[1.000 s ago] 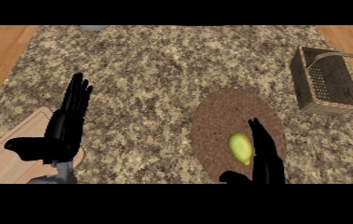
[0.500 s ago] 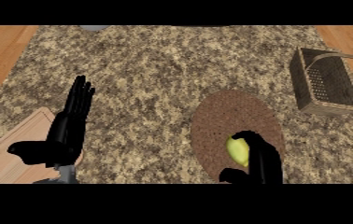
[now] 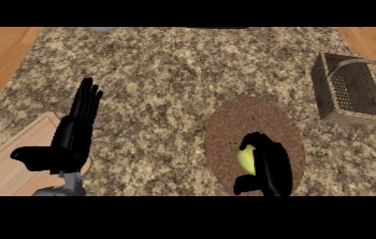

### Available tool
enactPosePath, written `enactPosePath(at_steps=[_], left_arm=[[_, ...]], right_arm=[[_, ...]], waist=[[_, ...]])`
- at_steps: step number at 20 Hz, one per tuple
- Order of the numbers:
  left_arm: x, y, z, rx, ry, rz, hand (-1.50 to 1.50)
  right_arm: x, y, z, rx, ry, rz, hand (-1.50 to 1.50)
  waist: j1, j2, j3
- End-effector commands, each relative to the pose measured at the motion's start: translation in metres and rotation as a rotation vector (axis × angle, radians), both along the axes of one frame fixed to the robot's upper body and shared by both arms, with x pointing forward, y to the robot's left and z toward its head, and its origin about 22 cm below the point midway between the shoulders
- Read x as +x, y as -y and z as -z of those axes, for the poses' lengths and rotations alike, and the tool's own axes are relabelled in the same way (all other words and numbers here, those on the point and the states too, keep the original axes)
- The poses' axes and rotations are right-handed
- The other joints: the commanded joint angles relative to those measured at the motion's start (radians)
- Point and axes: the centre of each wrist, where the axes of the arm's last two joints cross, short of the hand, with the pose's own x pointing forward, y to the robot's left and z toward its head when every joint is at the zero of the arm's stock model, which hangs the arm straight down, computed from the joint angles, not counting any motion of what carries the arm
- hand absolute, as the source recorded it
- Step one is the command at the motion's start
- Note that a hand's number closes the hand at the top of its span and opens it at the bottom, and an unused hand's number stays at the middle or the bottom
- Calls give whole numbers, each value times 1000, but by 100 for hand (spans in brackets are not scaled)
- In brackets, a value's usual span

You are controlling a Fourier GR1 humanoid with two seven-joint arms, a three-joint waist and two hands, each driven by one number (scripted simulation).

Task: Pick the lemon from the placemat and place it in the basket

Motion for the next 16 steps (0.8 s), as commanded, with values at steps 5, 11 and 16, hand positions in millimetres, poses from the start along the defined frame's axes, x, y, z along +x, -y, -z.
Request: enactPosePath(at_steps=[5,11,16], left_arm=[[-3,5,-2,-8,-15,-1,0],[-2,-8,14,5,-4,-26,0],[2,-8,-8,-10,-8,-18,0]], right_arm=[[74,-36,-50,-199,-226,-117,150],[46,-32,-85,80,-54,-135,150],[25,-37,-158,290,128,-171,150]], waist=[[6,15,18],[-19,12,18],[-18,8,19]])
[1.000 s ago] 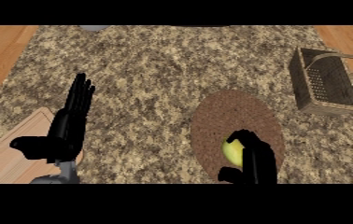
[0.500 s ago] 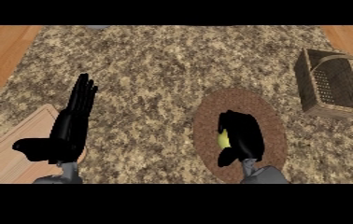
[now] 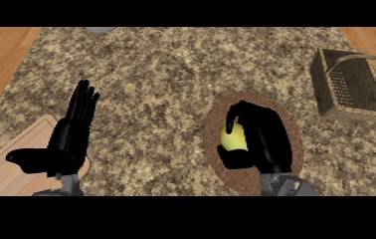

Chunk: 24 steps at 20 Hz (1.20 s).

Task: Pick the lemon from the placemat and place it in the basket

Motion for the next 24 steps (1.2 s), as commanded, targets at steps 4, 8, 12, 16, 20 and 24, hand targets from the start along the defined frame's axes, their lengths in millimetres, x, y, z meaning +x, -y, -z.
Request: enactPosePath(at_steps=[4,8,12,16,20,24], left_arm=[[3,-11,-2,6,-17,6,0],[-8,1,3,5,-2,-5,0],[5,3,1,-4,-17,2,0],[4,18,-3,-2,-5,7,0],[3,-18,1,7,21,-7,0],[-8,-2,-4,-10,-4,1,0]], right_arm=[[-45,13,-91,205,189,-16,150],[-80,36,-127,227,203,26,150],[-77,44,-151,230,155,105,150],[-83,63,-155,144,144,207,150],[-60,93,-171,22,185,277,150],[-41,119,-175,3,162,330,150]], waist=[[-2,0,0],[0,0,0],[2,3,0],[-3,2,1],[-3,3,0],[4,3,1]])
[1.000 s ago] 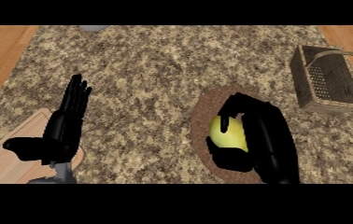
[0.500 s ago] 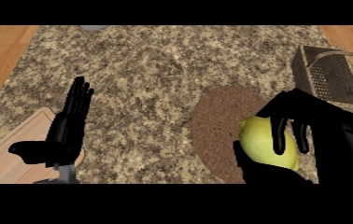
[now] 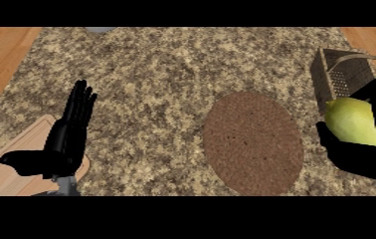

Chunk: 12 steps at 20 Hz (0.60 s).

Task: Pick the lemon from the placemat and place it in the basket

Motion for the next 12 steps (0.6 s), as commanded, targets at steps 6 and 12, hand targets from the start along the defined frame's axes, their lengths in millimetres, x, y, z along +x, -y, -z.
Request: enactPosePath(at_steps=[6,12], left_arm=[[5,-5,-1,10,3,0,0],[3,12,3,-12,-3,26,0]], right_arm=[[18,88,-3,86,13,48,150],[40,100,12,24,-15,73,150]], waist=[[3,3,1],[8,3,0]])
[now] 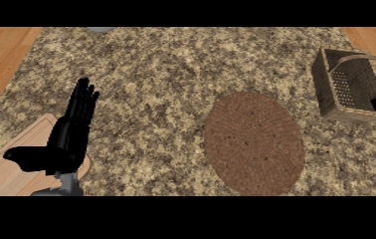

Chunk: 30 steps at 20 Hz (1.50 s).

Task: Pick the lemon from the placemat and place it in the basket

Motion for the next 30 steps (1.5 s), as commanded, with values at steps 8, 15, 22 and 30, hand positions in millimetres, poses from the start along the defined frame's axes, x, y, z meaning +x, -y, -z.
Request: enactPosePath(at_steps=[8,15,22,30], left_arm=[[0,-1,5,-4,-8,1,0],[5,6,4,4,0,-7,0],[-4,-10,6,11,-9,-2,0],[1,-25,9,10,2,-4,0]], right_arm=[[21,69,41,-84,-82,9,150],[43,78,71,-60,-90,2,150],[63,106,82,-29,-90,29,150],[51,134,110,51,-108,120,150]], waist=[[-1,1,0],[1,1,0],[5,1,0],[1,1,0]])
